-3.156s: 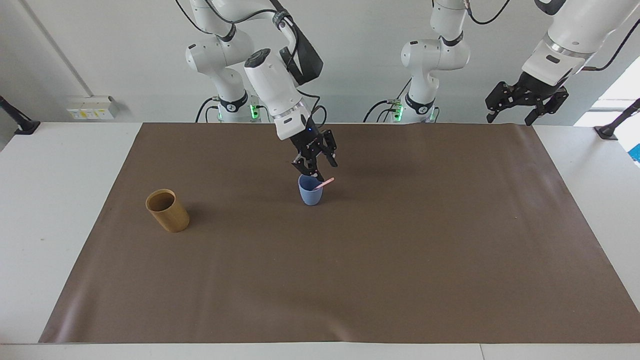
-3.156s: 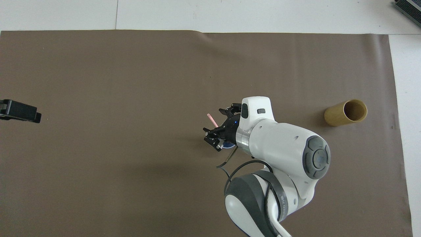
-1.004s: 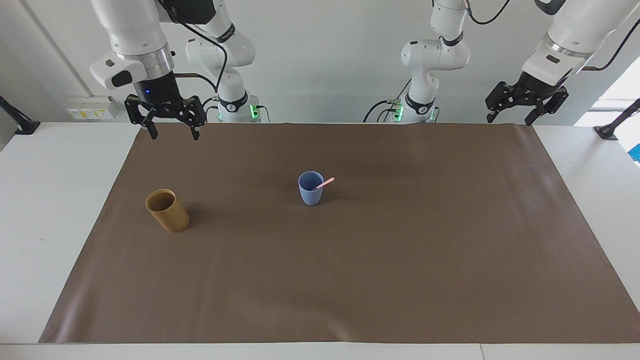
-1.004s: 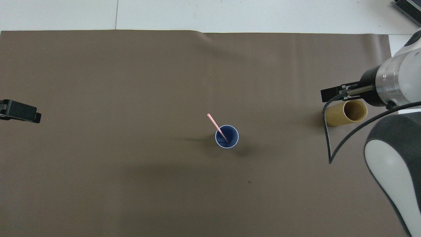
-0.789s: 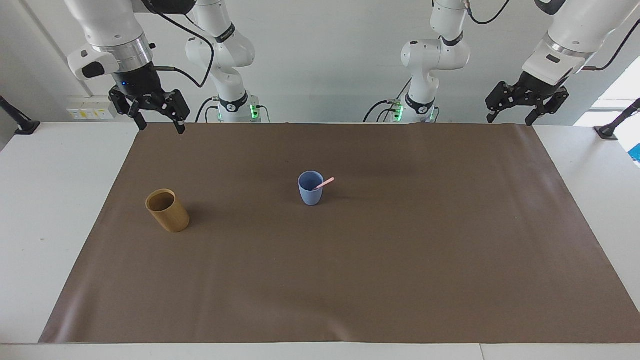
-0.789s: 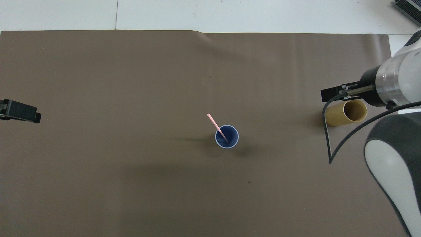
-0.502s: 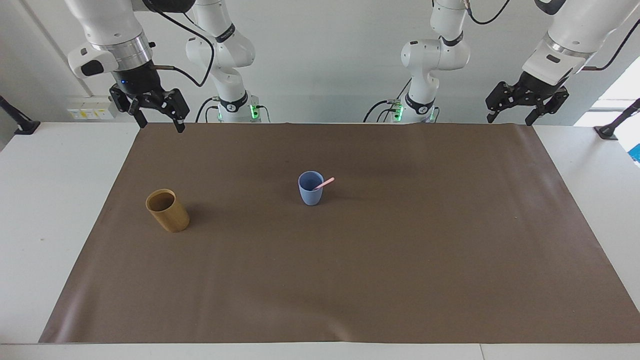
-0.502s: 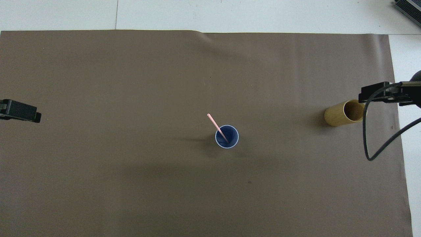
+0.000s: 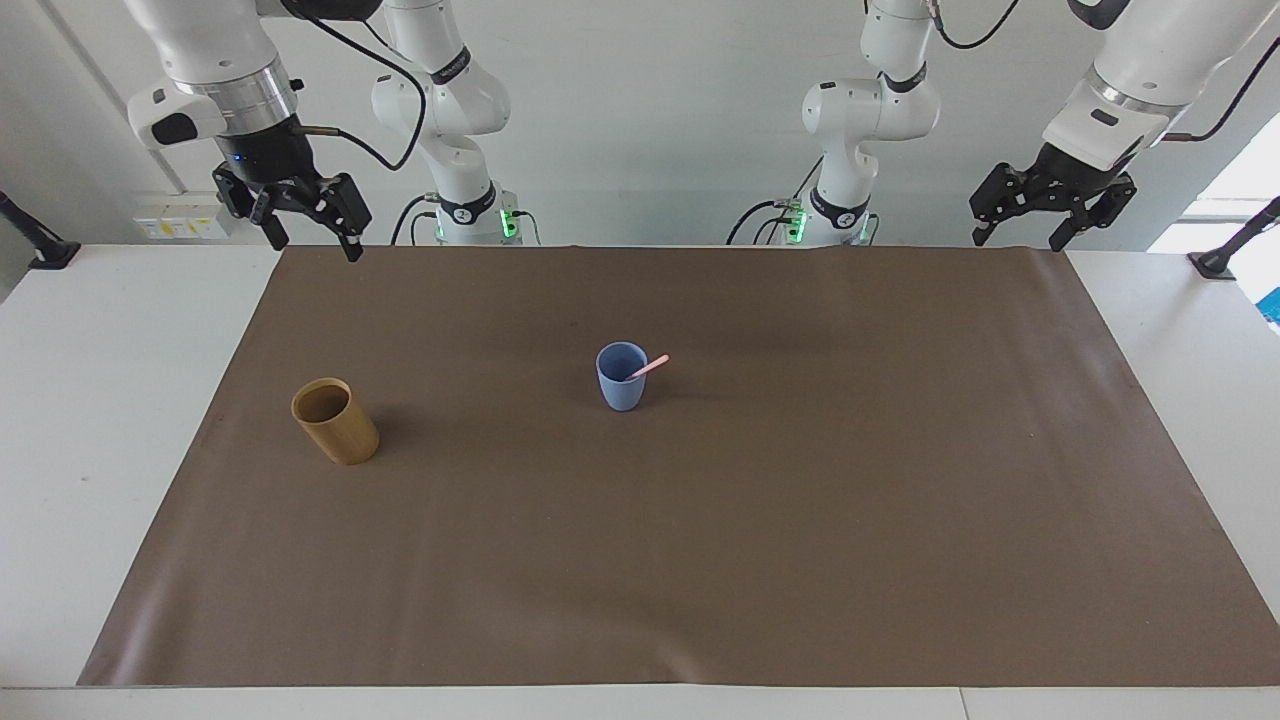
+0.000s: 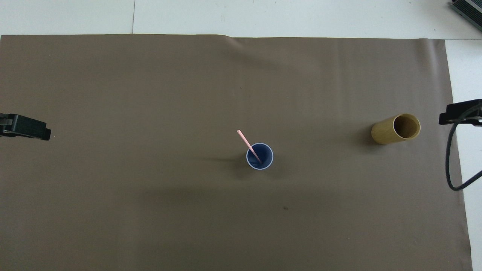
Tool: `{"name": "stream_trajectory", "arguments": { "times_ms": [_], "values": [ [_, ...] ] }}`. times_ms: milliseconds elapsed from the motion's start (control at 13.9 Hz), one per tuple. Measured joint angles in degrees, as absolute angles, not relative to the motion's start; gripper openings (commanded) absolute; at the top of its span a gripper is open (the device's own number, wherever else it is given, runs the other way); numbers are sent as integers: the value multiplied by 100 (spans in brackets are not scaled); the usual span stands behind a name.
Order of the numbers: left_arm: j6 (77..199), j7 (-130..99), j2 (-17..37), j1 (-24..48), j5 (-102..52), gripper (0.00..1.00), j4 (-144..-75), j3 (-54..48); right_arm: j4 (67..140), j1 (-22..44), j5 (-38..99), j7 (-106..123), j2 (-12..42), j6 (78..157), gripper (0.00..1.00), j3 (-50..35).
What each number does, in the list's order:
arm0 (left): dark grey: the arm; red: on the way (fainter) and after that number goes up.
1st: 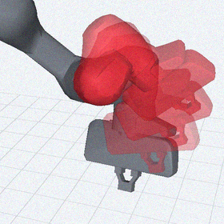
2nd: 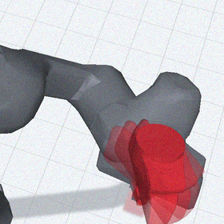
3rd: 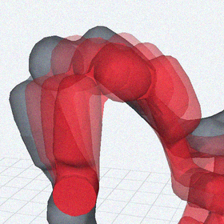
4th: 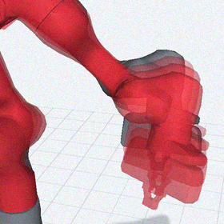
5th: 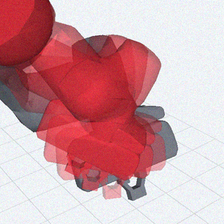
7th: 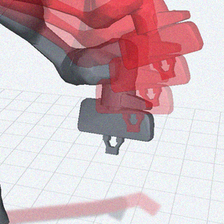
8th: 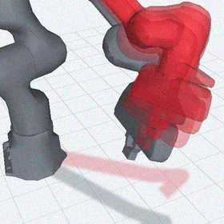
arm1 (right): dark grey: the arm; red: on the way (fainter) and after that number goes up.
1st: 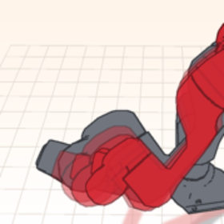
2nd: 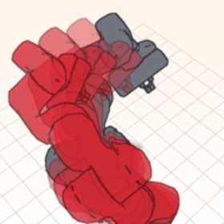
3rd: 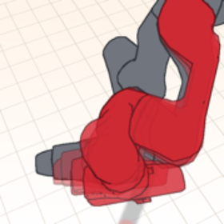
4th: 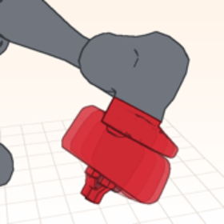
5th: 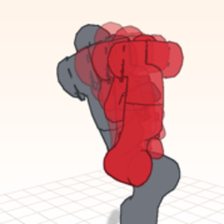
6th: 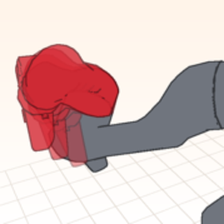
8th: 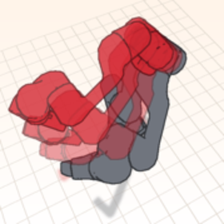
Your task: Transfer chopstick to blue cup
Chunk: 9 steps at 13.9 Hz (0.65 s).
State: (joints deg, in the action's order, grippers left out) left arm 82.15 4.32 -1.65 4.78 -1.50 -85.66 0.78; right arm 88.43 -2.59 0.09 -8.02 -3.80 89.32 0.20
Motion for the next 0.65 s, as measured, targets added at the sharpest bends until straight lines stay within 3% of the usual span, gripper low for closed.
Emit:
{"name": "stream_trajectory", "arguments": {
  "times_ms": [646],
  "values": [
    [8215,432,-165,480,-150,100,-8566,54,8891,-253,8,-487,-383,8728,100,-6]
  ]
}}
